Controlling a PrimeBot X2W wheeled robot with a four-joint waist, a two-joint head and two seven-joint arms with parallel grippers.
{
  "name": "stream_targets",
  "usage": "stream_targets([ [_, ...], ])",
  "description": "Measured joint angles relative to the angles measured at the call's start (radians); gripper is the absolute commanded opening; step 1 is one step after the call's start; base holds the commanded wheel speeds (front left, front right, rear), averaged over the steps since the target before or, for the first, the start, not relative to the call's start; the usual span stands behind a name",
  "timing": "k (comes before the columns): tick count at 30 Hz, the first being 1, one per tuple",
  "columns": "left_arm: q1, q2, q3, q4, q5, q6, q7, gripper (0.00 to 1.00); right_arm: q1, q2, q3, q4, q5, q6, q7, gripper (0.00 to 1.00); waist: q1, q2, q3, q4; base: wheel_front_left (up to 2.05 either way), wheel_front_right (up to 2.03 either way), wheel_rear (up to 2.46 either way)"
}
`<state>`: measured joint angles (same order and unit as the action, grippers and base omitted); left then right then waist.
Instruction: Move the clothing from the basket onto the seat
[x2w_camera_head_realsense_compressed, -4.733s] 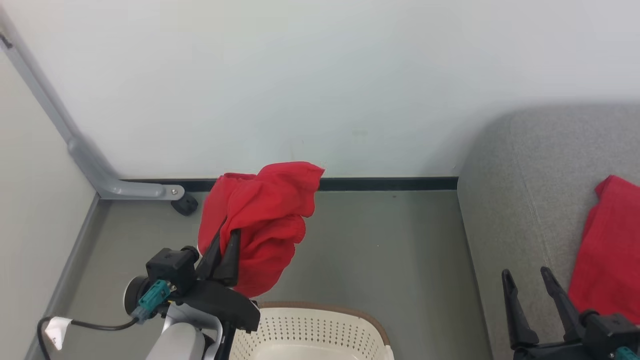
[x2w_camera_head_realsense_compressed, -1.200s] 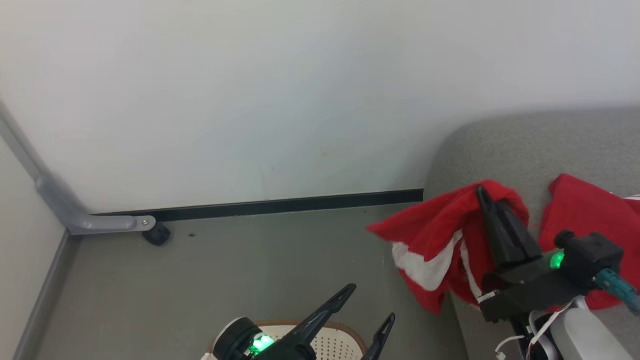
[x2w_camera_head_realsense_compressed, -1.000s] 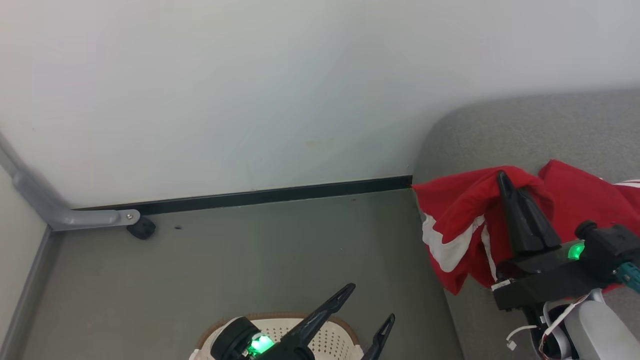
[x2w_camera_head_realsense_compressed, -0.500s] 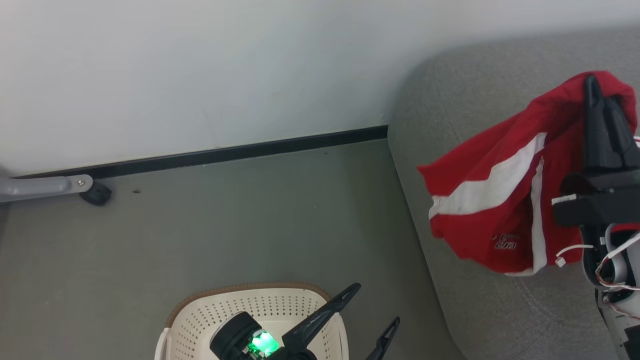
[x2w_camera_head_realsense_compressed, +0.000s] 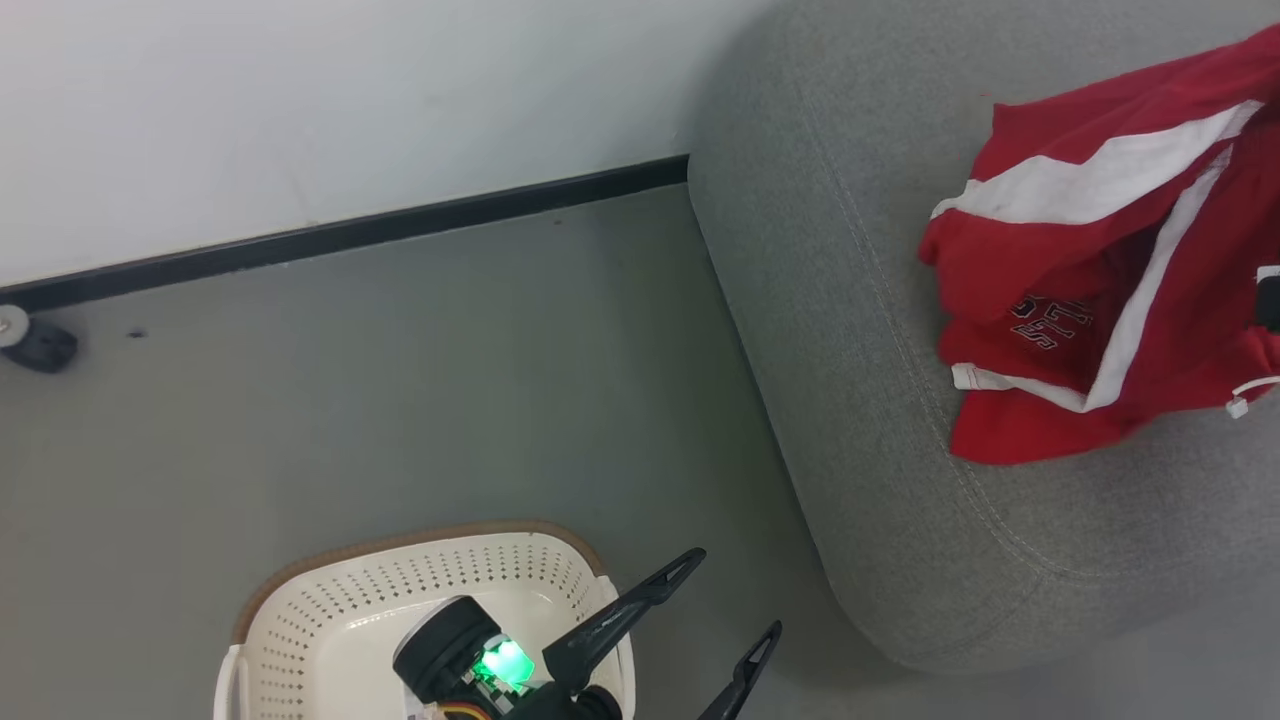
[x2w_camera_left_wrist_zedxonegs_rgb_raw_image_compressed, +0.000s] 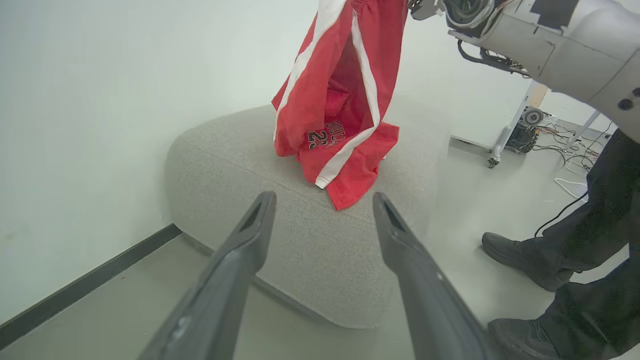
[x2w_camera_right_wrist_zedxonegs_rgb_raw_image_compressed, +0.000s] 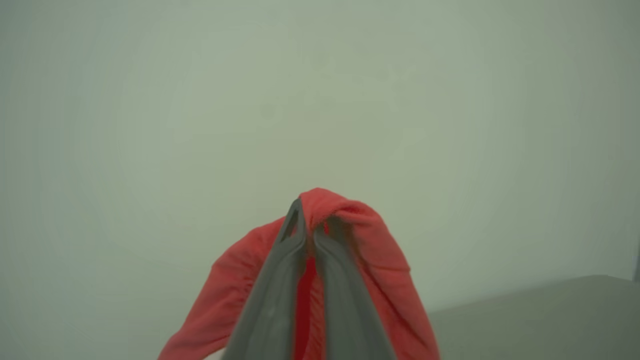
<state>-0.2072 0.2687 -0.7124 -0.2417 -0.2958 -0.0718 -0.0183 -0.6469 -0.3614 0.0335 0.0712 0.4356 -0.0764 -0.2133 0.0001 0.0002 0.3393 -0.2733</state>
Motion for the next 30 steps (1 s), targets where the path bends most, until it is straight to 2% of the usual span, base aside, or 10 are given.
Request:
stream_targets([
  [7,-0.036,0.015,-0.011,-0.013,0.004,-0.011,0.026,1.00,-0.065,-0.019,-0.039,0.054,0.015,-0.003,-0.005,0.00,0.0001,0.0000,0.070,-0.054,0.00,0.00,0.00],
  [13,-0.079,0.015,-0.033,-0.023,0.007,-0.026,0.044,1.00,-0.168,-0.088,-0.134,0.114,0.016,-0.014,-0.010,0.00,0.0001,0.0000,0.136,-0.076,0.00,0.00,0.00],
  [19,-0.100,0.025,-0.038,-0.033,0.007,-0.034,0.053,1.00,-0.262,-0.165,-0.203,0.187,0.013,-0.025,-0.017,0.00,0.0000,0.0000,0.197,-0.068,0.00,0.00,0.00],
  [30,-0.154,0.043,-0.036,-0.050,0.009,-0.036,0.065,1.00,-0.310,-0.170,-0.177,0.327,0.013,-0.029,-0.015,0.00,0.0000,0.0000,0.298,-0.022,0.00,0.00,0.00],
])
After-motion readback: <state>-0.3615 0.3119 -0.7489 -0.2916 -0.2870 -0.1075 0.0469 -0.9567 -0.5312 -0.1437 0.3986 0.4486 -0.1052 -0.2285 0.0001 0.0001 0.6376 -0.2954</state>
